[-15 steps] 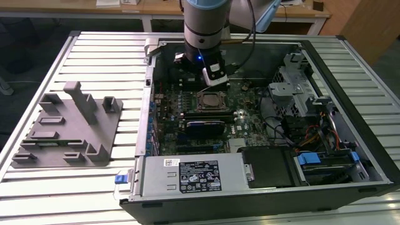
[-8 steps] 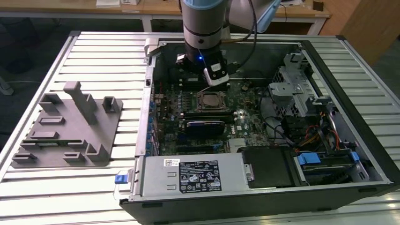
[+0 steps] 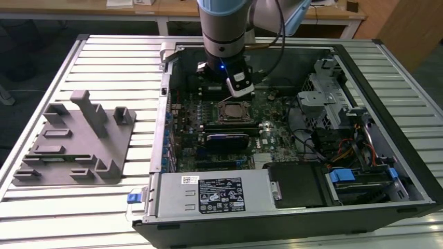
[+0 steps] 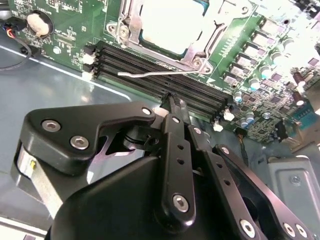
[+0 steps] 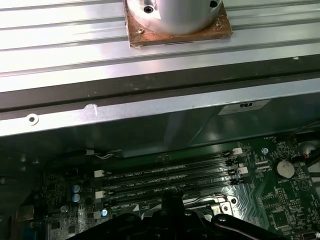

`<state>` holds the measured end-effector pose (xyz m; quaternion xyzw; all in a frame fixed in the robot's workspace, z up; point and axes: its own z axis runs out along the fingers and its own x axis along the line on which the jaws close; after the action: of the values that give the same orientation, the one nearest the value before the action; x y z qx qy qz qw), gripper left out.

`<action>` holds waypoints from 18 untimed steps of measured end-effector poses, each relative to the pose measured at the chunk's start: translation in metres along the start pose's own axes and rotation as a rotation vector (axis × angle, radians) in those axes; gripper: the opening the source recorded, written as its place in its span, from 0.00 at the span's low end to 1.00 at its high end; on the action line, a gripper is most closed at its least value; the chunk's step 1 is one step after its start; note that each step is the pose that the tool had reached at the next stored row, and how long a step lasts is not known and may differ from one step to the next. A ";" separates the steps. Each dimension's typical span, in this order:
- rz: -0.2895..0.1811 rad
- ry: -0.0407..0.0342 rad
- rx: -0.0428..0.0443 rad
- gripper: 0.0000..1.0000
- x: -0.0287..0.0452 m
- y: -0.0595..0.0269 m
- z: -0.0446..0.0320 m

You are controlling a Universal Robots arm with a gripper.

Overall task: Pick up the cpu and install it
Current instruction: 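Install the first cpu locking lever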

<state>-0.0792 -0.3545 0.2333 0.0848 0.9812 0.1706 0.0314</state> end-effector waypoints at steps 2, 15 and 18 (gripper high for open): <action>0.004 -0.0007 -0.0035 0.11 0.0000 -0.0010 0.0022; 0.122 -0.0437 0.0003 0.11 -0.0002 -0.0032 0.0082; 0.131 -0.0471 0.0009 0.11 -0.0003 -0.0032 0.0084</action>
<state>-0.0787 -0.3548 0.2244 0.1528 0.9726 0.1698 0.0432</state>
